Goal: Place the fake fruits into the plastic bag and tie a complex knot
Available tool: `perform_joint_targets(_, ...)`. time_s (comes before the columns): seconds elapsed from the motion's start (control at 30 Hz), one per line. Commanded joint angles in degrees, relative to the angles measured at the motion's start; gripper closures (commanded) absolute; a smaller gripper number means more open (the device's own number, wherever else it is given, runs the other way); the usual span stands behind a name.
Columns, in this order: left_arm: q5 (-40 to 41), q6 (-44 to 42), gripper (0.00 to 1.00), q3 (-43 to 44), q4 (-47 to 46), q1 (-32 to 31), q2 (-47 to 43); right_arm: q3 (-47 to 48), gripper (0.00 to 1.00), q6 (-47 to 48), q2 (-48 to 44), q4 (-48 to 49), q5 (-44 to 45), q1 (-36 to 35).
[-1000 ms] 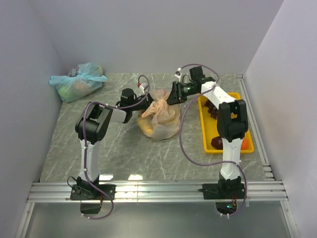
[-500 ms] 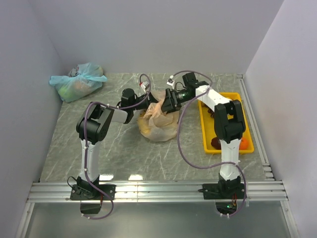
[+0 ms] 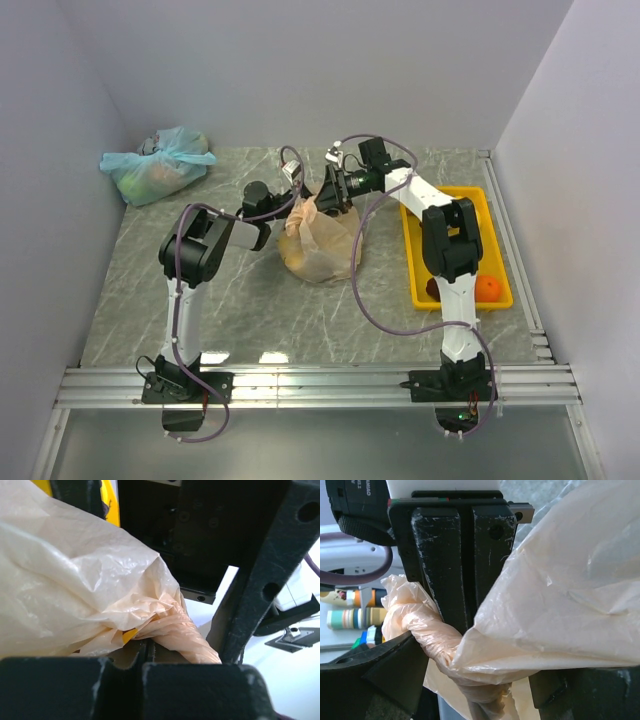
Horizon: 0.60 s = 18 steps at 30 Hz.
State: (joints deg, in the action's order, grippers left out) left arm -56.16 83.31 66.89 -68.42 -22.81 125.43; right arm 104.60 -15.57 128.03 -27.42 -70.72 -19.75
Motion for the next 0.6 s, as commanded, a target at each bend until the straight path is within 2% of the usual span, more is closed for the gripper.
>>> perform_joint_targets(0.0, -3.5, -0.2, 1.00, 2.6, -6.0, -2.9, -1.4, -1.2, 0.23, 3.9, -2.6, -0.5, 0.3, -0.6)
perform_joint_targets(0.1, -3.7, -0.8, 1.00, 2.5, -6.2, -2.2, -1.8, -0.1, 0.23, 11.4, -4.1, -12.1, 1.0, 2.0)
perform_joint_targets(0.13, -3.6, -1.5, 1.00, 2.3, -5.7, -2.2, -2.0, 0.1, 0.10, 12.9, -5.5, -15.8, 1.5, 3.6)
perform_joint_targets(0.2, -3.7, -2.4, 1.00, 2.0, -4.4, -2.0, -2.5, 2.7, 0.10, 18.5, -6.2, -20.7, 3.0, 5.1)
perform_joint_targets(0.37, -4.1, -4.9, 1.00, 1.6, -2.3, -2.1, -2.6, 9.4, 0.11, 25.7, -5.2, -36.0, 3.4, 8.1)
perform_joint_targets(0.57, -3.4, -4.5, 0.99, 1.0, -3.4, -2.2, -2.6, 1.0, 0.13, 19.0, -7.2, -30.3, -1.3, 8.6)
